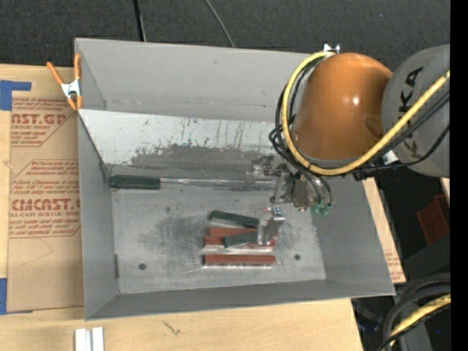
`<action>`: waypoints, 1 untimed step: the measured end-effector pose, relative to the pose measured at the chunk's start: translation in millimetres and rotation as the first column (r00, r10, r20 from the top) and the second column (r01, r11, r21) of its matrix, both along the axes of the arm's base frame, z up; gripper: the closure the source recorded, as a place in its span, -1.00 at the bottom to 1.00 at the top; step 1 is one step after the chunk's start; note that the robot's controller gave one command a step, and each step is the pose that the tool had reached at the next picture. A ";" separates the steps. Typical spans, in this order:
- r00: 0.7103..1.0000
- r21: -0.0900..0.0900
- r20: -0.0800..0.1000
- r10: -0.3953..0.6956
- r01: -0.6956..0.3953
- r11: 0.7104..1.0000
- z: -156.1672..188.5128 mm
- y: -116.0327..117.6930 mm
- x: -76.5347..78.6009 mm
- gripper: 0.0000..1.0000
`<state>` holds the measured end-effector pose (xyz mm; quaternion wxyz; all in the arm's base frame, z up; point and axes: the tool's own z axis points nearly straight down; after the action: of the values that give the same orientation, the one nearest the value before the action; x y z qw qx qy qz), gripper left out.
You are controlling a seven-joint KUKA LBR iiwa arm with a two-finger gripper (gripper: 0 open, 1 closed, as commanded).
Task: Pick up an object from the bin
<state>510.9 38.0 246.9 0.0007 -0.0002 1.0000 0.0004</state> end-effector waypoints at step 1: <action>0.999 -0.001 0.006 0.054 -0.054 0.999 -55.2 2.1 1.1 -1.00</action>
Offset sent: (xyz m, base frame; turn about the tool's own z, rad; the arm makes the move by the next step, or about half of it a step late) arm 0.0507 -0.0090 -0.1699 -0.0607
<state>512.1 40.1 191.7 0.0038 -0.0273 0.9996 0.0002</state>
